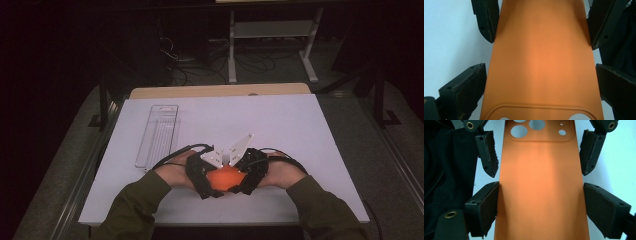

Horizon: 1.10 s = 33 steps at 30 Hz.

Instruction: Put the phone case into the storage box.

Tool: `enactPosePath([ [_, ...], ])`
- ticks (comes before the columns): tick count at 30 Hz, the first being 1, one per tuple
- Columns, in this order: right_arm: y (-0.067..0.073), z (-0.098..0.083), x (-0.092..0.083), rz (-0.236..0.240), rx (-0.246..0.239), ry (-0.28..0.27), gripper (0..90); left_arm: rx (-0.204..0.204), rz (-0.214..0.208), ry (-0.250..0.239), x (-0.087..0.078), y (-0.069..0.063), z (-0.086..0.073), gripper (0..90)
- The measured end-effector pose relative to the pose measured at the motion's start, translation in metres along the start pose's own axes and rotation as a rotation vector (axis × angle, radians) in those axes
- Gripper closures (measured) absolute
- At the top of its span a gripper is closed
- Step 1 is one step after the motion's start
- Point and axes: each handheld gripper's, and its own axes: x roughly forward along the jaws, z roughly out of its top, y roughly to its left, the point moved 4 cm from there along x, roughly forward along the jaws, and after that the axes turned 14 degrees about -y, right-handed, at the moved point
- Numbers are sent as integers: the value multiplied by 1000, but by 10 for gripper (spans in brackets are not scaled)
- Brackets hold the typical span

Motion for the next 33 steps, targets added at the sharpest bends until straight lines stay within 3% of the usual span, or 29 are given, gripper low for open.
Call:
enactPosePath([
  [3,0,0,0,2,-1,0,152,2,2,3,-1,0,0,65],
  [11,1,1,0,1,4,-2,152,0,-1,0,-1,0,0,76],
  [14,1,1,0,0,0,-1,152,2,-3,4,-2,1,0,132],
  [28,0,-1,2,17,5,4,149,-3,-21,27,-1,0,-1,149],
  [33,0,-3,3,23,14,13,146,21,-30,58,0,1,-1,154],
])
